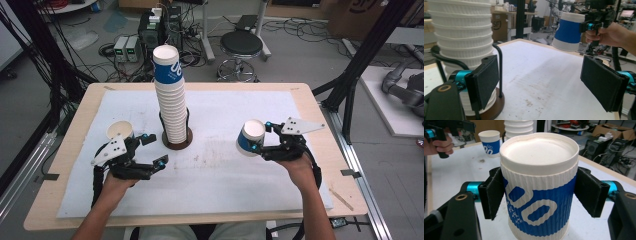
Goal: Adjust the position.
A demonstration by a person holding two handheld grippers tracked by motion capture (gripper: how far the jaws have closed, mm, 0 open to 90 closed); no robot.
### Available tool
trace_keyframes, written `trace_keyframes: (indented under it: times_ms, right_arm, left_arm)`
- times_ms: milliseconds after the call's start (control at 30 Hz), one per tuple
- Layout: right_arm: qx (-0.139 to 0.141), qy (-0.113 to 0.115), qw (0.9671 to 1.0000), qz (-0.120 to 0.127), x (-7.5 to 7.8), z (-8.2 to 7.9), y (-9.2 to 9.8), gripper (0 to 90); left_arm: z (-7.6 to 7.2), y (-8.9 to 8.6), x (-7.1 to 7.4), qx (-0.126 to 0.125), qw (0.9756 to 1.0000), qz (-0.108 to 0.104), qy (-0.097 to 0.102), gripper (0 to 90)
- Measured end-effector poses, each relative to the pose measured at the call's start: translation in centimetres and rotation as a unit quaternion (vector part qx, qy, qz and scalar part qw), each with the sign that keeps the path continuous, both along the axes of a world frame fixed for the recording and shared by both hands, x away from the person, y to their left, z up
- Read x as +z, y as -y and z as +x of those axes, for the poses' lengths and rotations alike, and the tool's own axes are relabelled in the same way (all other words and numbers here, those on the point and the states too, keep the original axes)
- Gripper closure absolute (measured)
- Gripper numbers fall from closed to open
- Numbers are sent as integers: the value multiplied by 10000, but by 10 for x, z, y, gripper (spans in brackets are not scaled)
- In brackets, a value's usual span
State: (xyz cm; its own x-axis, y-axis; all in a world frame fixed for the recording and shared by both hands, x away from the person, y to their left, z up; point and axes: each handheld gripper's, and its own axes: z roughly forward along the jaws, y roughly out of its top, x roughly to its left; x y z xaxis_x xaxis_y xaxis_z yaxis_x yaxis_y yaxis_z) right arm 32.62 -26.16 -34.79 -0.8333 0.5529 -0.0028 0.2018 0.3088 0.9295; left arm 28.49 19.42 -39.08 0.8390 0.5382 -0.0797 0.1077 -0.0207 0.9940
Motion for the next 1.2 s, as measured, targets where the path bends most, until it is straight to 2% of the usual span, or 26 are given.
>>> trace_keyframes:
  times_ms: [300,500,767,867,1067,1200]
  right_arm:
    - [417,-91,9990,-109,-2,-2,-13,285]
    - [767,-82,9970,-19,1,-5,-24,284]
    - [1311,-76,9913,107,6,-8,-42,284]
    - [1480,-121,9889,112,5,-10,-47,284]
    - [1766,-251,9839,136,2,-12,-56,284]
    - [1894,-309,9812,189,-1,-12,-59,284]
  left_arm:
    - [-1,11,1,-340,9993,117,36,155]
    - [-1,21,5,-653,9978,88,110,153]
    - [-2,40,11,-1128,9933,40,235,153]
    - [1,48,12,-1309,9911,85,239,153]
    - [7,69,11,-1697,9849,264,191,152]
    - [9,78,9,-1779,9834,315,184,153]
